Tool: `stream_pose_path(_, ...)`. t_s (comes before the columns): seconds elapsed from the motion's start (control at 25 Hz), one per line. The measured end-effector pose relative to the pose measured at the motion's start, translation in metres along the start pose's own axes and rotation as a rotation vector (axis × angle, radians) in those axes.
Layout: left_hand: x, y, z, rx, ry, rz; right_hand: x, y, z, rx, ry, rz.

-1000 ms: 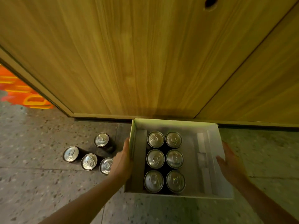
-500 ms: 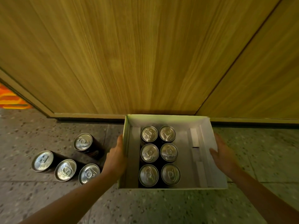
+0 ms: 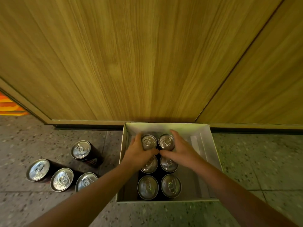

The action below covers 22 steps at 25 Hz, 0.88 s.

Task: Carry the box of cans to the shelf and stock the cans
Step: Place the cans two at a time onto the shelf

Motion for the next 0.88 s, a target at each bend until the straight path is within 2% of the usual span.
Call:
stream_pose_path(0.08, 0.010, -0.005, -0.013, -0.066, -0.074, 0.103, 0.010, 0.002, -0.018, 0.043, -0.020, -0.077)
stream_pose_path(0.16, 0.011, -0.004, -0.020, -0.008, -0.069, 0.082, 0.007, 0.004, -0.029, 0.008, 0.026, -0.051)
stream_pose_path(0.28, 0.007, -0.004, -0.027, 0.057, -0.012, 0.100, -0.002, 0.006, -0.036, -0.070, 0.093, -0.026)
stream_pose_path(0.4, 0.003, -0.005, -0.032, 0.095, 0.022, 0.137, -0.010, 0.011, -0.036, -0.113, 0.203, -0.221)
stream_pose_path(0.48, -0.001, -0.004, -0.033, 0.119, 0.075, 0.128, -0.010, 0.014, -0.037, -0.121, 0.209, -0.339)
stream_pose_path(0.6, -0.009, 0.005, -0.032, 0.163, 0.127, 0.108, -0.018, 0.010, -0.037, -0.184, 0.221, -0.374)
stream_pose_path(0.72, -0.031, 0.027, -0.024, 0.183, 0.125, 0.127, -0.040, -0.010, -0.024, -0.217, 0.236, -0.384)
stream_pose_path(0.88, -0.098, 0.102, 0.023, 0.241, 0.125, 0.154, -0.096, -0.094, 0.034, -0.288, 0.243, -0.399)
Point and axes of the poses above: each hand's wrist, its own z-axis away from the middle knuckle, its own x-axis out of the palm, y = z × x, the point moved 6 cm from there along -z, towards the middle knuckle, and after that the axes turned 8 degrees about -z, right-handed, at the moved point
